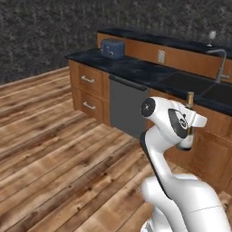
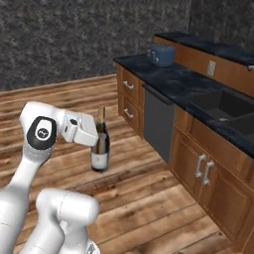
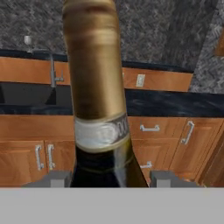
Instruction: There is a wine glass and glass cup on the dining counter. Place the wine bottle next to the wine glass and the juice bottle next to the glass cup.
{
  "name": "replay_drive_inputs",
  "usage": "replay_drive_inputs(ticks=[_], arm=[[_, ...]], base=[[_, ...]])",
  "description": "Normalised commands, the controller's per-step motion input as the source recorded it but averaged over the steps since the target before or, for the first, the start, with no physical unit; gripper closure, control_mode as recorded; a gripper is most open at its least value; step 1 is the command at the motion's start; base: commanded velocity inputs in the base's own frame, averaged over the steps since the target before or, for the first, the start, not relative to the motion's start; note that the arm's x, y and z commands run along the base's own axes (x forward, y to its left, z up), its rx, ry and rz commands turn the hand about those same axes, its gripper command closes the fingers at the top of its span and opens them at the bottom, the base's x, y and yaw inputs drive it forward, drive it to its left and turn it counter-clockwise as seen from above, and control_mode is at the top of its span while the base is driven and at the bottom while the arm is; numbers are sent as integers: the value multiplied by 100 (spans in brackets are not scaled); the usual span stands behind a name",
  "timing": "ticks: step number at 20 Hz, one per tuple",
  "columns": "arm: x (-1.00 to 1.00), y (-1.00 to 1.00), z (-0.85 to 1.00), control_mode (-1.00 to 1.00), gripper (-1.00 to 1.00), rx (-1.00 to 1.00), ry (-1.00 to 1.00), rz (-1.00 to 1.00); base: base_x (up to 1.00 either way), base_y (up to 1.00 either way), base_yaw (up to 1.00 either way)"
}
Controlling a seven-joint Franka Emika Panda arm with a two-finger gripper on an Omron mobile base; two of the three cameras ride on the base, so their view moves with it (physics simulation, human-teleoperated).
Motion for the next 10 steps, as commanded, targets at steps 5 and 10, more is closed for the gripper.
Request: replay_drive_inputs(ticks=[5, 10], arm=[[0, 0, 0, 100, 100, 0, 0, 0], [0, 0, 0, 100, 100, 0, 0, 0]], base=[[94, 3, 0], [94, 3, 0]])
